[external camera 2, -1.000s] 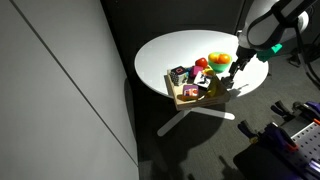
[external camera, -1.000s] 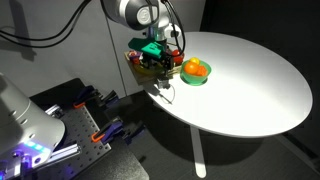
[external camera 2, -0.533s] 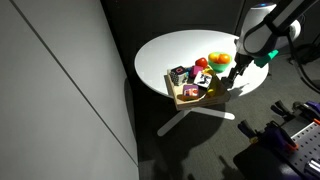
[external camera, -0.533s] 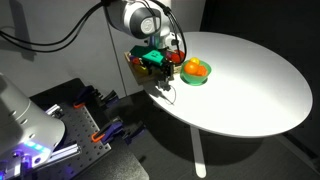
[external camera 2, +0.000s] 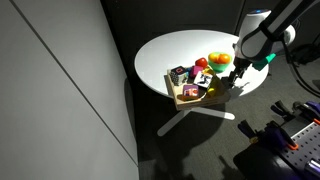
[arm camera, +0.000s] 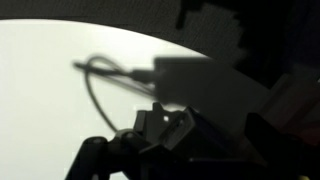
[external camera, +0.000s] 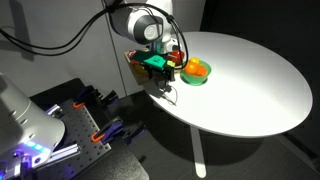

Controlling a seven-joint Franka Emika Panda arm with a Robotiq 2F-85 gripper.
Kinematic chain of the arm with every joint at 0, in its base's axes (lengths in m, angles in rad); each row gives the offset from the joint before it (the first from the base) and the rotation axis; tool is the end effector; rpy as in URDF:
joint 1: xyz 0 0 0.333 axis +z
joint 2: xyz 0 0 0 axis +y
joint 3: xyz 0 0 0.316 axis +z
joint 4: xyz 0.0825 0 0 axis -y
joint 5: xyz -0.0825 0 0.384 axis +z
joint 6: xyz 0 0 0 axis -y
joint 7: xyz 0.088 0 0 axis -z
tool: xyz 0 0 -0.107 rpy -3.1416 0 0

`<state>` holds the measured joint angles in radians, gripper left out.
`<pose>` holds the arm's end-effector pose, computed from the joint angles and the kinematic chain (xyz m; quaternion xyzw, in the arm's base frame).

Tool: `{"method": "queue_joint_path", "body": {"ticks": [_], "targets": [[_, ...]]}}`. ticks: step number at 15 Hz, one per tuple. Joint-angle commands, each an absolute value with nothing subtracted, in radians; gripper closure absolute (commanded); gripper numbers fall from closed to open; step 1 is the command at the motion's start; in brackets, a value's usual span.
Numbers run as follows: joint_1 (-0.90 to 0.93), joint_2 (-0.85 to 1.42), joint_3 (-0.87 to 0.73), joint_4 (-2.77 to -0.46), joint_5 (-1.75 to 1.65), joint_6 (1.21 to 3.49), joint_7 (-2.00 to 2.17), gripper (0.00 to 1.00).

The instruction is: Pick up the gray block and out it on the pile in the wooden tray

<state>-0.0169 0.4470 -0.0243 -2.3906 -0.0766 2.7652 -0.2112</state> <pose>0.4843 -0.0177 0.1275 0.9917 0.1217 -0.0383 0.0134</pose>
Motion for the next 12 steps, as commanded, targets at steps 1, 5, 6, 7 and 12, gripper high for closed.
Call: {"method": "queue_joint_path", "body": {"ticks": [1, 5, 6, 7, 12], "targets": [[-0.024, 0.469, -0.017, -2.373, -0.099, 2.774, -0.204, 0.0], [-0.025, 0.483, -0.012, -2.367, -0.095, 2.779, -0.203, 0.0], [-0.024, 0.487, -0.011, -2.365, -0.094, 2.782, -0.2, 0.0], [-0.023, 0.491, -0.009, -2.364, -0.091, 2.786, -0.196, 0.0], [-0.014, 0.502, -0.007, -2.36, -0.088, 2.831, -0.174, 0.0]]}}
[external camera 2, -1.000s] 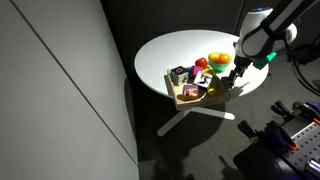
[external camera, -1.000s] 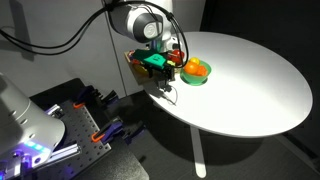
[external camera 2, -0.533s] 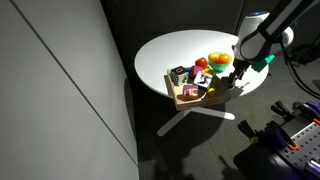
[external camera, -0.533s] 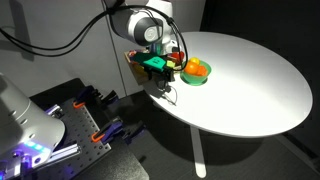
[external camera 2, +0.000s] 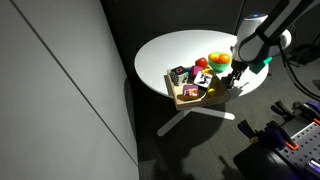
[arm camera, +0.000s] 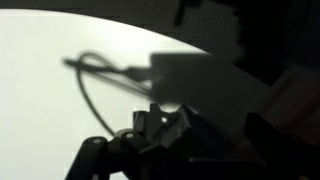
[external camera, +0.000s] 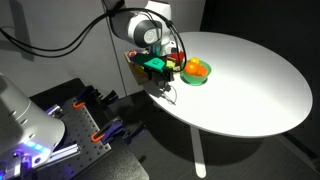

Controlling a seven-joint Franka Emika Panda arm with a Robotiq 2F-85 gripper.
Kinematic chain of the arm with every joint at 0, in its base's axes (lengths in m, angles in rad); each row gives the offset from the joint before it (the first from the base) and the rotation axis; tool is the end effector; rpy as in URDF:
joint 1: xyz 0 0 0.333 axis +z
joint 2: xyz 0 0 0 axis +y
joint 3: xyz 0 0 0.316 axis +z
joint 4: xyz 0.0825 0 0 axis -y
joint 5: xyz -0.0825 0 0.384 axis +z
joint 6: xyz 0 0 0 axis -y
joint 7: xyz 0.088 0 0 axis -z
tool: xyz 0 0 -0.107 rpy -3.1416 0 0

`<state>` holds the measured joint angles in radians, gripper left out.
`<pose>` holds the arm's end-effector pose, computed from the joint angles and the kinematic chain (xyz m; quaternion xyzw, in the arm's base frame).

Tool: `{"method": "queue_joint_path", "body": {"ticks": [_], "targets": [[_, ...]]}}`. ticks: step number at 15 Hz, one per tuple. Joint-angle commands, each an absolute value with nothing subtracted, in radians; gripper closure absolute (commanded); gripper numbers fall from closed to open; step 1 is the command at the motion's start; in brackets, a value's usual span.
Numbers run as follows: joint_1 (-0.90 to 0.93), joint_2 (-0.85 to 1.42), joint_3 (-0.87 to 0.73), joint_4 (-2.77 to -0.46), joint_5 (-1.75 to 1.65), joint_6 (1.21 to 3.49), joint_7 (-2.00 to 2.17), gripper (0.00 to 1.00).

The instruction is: Pick up the gray block and out it on the pile in the wooden tray

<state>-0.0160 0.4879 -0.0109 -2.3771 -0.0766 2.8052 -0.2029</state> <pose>0.4865 -0.0099 0.1145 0.9916 0.1247 -0.0314 0.0106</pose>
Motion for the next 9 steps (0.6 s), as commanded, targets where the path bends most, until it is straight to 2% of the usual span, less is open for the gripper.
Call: {"method": "queue_joint_path", "body": {"ticks": [1, 9], "targets": [[-0.012, 0.505, -0.007, -2.357, -0.088, 2.834, -0.17, 0.0], [0.02, 0.522, -0.008, -2.336, -0.091, 2.83, -0.14, 0.0]]}}
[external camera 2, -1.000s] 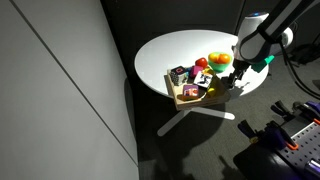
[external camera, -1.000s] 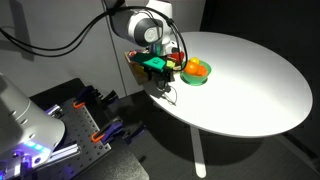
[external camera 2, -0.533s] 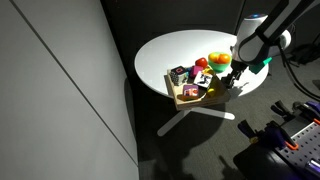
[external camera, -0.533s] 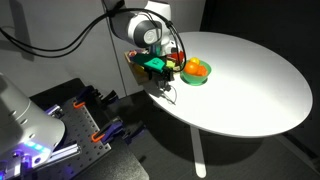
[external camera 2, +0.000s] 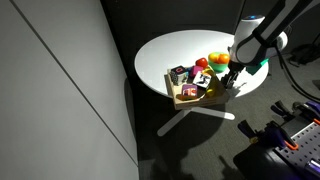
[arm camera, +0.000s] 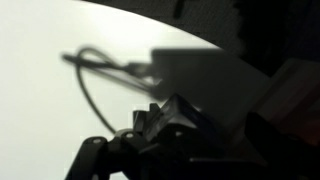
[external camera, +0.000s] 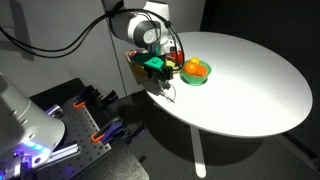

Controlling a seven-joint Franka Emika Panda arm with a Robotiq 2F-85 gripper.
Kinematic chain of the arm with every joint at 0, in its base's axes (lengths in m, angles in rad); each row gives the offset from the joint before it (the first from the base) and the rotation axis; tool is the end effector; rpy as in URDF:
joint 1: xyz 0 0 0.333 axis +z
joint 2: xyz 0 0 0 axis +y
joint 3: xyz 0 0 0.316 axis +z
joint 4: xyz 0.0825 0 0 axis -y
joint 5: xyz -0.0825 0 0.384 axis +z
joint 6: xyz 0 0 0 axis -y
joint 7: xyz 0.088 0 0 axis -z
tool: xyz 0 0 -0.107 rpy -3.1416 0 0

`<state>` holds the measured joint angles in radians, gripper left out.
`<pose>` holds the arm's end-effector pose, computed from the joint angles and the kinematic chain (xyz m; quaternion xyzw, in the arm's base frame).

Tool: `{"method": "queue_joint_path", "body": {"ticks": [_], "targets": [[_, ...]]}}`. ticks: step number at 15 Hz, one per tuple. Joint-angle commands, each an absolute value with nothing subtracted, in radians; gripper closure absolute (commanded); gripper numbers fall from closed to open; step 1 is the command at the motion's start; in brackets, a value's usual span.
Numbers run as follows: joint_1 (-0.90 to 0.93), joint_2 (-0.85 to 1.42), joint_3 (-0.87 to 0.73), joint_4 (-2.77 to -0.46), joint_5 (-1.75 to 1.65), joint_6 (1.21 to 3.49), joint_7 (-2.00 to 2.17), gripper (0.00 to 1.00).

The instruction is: Pick up the gray block and out it on the pile in the wooden tray

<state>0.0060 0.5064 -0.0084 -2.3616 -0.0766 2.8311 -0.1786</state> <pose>0.4925 0.0023 0.1117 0.9919 0.1249 -0.0196 0.0113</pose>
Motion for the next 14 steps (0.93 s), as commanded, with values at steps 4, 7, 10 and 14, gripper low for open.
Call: {"method": "queue_joint_path", "body": {"ticks": [4, 7, 10, 14], "targets": [[0.041, 0.532, -0.017, -2.316, -0.095, 2.823, -0.118, 0.0], [0.056, 0.545, -0.025, -2.294, -0.099, 2.816, -0.099, 0.0], [0.06, 0.563, -0.033, -2.27, -0.098, 2.809, -0.089, 0.0], [0.058, 0.591, -0.043, -2.24, -0.096, 2.81, -0.076, 0.0]]}}
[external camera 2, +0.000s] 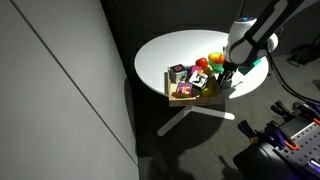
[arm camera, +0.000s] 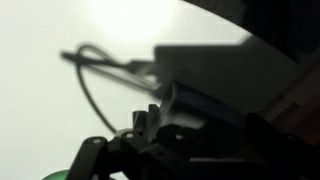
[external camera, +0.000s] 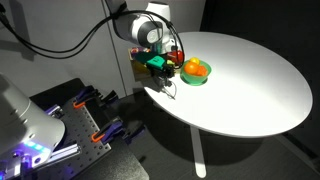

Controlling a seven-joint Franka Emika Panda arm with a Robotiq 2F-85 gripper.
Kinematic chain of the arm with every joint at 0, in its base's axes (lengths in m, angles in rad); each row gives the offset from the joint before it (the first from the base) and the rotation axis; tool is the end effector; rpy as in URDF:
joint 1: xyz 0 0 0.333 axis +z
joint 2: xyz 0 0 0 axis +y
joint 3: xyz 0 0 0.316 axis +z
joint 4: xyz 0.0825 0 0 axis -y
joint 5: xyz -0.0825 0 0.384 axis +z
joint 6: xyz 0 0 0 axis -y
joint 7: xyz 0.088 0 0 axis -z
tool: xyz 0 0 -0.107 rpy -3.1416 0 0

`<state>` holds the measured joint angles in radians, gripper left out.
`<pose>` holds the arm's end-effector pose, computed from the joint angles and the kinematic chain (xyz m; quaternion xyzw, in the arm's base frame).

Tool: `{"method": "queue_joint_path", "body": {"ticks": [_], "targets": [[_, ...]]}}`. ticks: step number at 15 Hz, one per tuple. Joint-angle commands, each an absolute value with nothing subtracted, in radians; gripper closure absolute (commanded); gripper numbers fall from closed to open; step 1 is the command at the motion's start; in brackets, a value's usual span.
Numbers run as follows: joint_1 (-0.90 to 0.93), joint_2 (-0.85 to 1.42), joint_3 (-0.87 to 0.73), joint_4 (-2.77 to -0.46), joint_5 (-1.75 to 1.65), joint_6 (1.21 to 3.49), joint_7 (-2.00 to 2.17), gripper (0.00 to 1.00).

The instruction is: Pick up the gray block and out it on the pile in the wooden tray

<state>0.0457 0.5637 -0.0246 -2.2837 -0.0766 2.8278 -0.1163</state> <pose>0.5145 0.0137 0.1037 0.9941 0.1069 -0.0108 0.0176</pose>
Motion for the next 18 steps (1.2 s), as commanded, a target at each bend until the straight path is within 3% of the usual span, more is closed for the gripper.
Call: {"method": "queue_joint_path", "body": {"ticks": [1, 2, 3, 4, 9, 14, 18], "targets": [[0.058, 0.598, -0.045, -2.233, -0.096, 2.811, -0.073, 0.0], [0.058, 0.604, -0.048, -2.228, -0.096, 2.813, -0.071, 0.0], [0.055, 0.605, -0.049, -2.224, -0.094, 2.811, -0.07, 0.25], [0.053, 0.605, -0.05, -2.223, -0.093, 2.812, -0.07, 0.25], [0.034, 0.575, -0.044, -2.232, -0.082, 2.798, -0.075, 0.65], [0.025, 0.537, -0.051, -2.241, -0.08, 2.786, -0.072, 0.76], [0.013, 0.496, -0.042, -2.244, -0.072, 2.762, -0.073, 0.76]]}}
